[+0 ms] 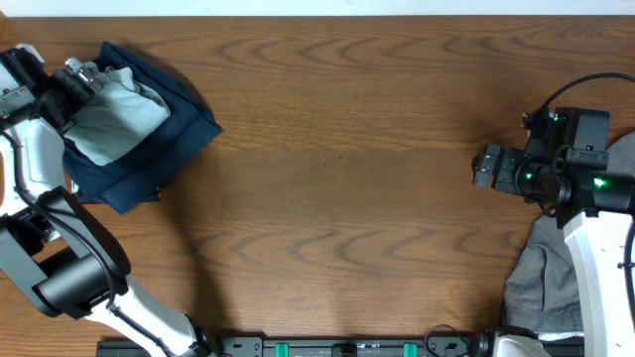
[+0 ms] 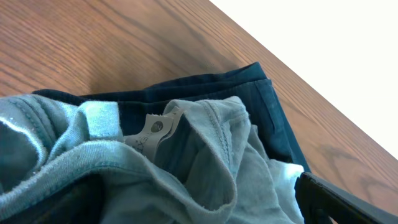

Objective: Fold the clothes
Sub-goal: 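Place the shirt on top of the navy clothes stack, release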

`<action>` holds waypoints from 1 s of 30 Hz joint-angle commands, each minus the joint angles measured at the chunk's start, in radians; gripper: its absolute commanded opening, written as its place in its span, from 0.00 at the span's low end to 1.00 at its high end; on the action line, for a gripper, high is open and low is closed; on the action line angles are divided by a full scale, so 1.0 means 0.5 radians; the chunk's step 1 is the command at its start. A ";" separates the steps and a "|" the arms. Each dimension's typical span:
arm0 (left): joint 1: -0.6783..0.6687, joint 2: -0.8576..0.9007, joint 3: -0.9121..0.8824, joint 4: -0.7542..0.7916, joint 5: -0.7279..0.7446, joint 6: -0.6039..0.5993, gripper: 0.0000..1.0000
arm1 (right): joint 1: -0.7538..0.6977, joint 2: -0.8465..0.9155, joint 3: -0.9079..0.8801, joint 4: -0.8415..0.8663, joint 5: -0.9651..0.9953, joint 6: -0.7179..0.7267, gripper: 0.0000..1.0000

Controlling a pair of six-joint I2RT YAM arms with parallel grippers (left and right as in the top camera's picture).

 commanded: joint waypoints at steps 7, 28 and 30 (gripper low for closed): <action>0.016 -0.002 -0.060 -0.079 -0.102 -0.033 0.98 | -0.012 0.014 0.026 -0.025 -0.035 -0.004 0.99; -0.544 -0.631 0.048 -0.552 -0.108 0.172 0.98 | -0.012 0.014 0.026 0.472 -0.117 -0.005 0.99; -0.681 -0.631 0.045 -0.789 -0.206 0.275 0.98 | -0.012 0.014 0.026 0.495 -0.118 -0.036 0.99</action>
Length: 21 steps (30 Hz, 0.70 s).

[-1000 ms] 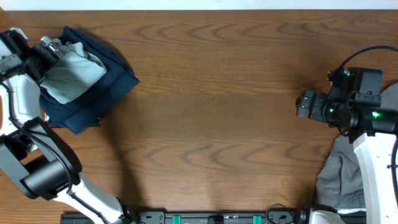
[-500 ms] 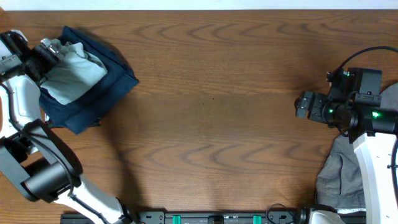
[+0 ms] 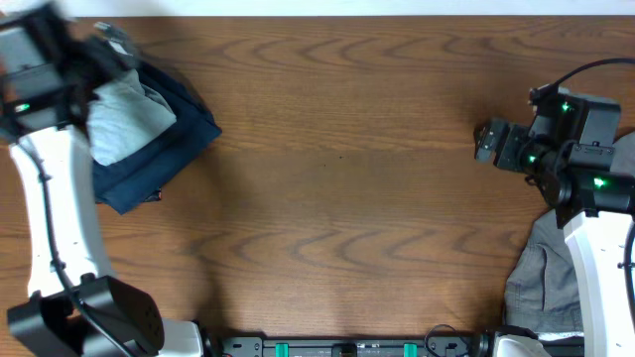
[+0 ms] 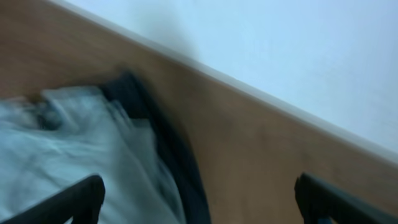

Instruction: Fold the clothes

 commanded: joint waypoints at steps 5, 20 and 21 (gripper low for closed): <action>-0.397 0.034 -0.012 -1.042 -0.292 0.208 0.98 | -0.013 0.014 0.025 -0.301 0.018 -0.206 0.99; -0.431 -1.061 -0.676 -1.059 -0.215 0.085 0.98 | -0.008 -0.674 -0.270 -0.563 0.134 -0.065 0.99; -0.433 -1.225 -0.788 -0.952 -0.190 0.069 0.98 | -0.008 -0.806 -0.342 -0.493 0.159 -0.036 0.99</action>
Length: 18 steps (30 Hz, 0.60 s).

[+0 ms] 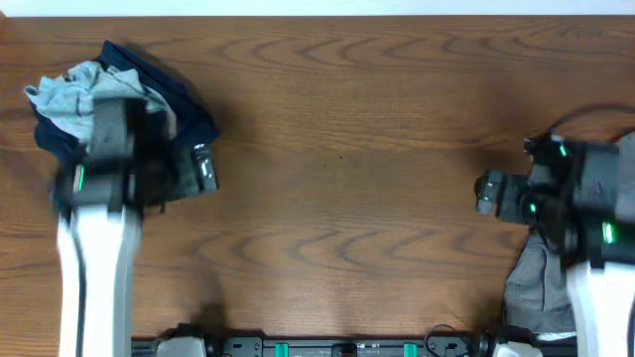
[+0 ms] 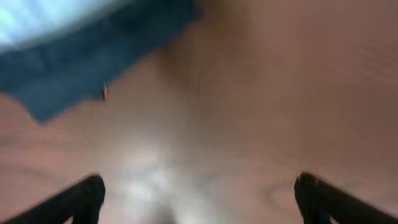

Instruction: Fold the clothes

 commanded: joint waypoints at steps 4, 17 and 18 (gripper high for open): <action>0.001 -1.109 -0.699 0.552 0.063 -0.076 0.98 | -0.009 -0.886 -0.446 0.350 0.155 0.099 0.99; 0.001 -1.927 -0.811 0.105 0.063 -0.076 0.98 | -0.008 -1.266 -0.513 -0.339 0.158 0.101 0.99; 0.001 -1.928 -0.811 0.070 0.063 -0.076 0.98 | -0.008 -1.265 -0.517 -0.331 0.156 0.100 0.99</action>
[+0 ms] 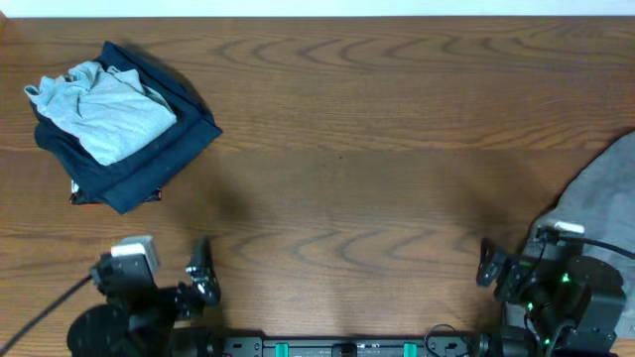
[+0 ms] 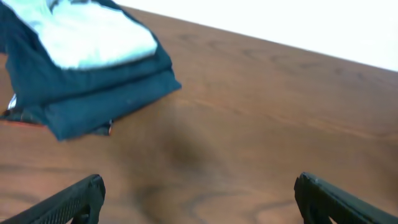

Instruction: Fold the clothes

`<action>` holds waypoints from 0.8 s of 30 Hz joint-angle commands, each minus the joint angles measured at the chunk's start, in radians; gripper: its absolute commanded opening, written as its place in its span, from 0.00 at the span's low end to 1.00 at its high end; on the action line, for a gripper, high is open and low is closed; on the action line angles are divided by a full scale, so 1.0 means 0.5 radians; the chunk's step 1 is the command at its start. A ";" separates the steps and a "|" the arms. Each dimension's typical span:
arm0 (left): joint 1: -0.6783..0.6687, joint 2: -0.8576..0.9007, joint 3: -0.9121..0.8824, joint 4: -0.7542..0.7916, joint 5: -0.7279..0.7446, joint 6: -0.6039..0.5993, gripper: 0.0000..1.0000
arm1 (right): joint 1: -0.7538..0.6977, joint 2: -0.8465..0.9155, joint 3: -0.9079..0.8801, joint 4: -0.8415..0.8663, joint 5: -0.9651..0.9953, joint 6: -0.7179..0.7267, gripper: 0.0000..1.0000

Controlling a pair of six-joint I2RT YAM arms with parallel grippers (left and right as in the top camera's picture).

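Observation:
A folded navy garment (image 1: 149,149) lies at the table's far left with a crumpled light grey garment (image 1: 104,114) on top; the left wrist view shows the same navy garment (image 2: 93,87) and light grey garment (image 2: 93,37) at its upper left. Another grey garment (image 1: 605,198) lies at the right edge. My left gripper (image 1: 201,278) is drawn back to the near left edge, well clear of the pile. The left gripper (image 2: 199,202) is open, fingers wide apart over bare wood. My right gripper (image 1: 488,266) sits low at the near right; its jaws are too small to read.
The wooden table (image 1: 347,178) spans the view, and a white wall borders its far edge. A black rail with green clips (image 1: 337,347) runs along the near edge between the two arm bases.
Both arms have drawn back toward the near edge: the left one from beside the pile to the bottom left, the right one to the bottom right. The grey garment at right shows more.
At first my left gripper was on the light grey garment atop the navy one. Then it was open at the far corner over the pile, then beside the pile's near right. Now both arms are back at their bases and the stack lies alone.

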 commanded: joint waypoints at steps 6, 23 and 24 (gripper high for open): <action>0.001 -0.022 -0.008 -0.255 0.020 -0.011 0.98 | -0.005 -0.009 -0.015 -0.024 0.027 0.019 0.99; 0.001 -0.022 -0.008 -0.382 0.020 -0.010 0.98 | 0.190 -0.484 -0.481 0.897 0.023 -0.223 0.99; 0.001 -0.022 -0.008 -0.382 0.020 -0.010 0.98 | 0.204 -0.546 -0.563 1.015 0.018 -0.223 0.99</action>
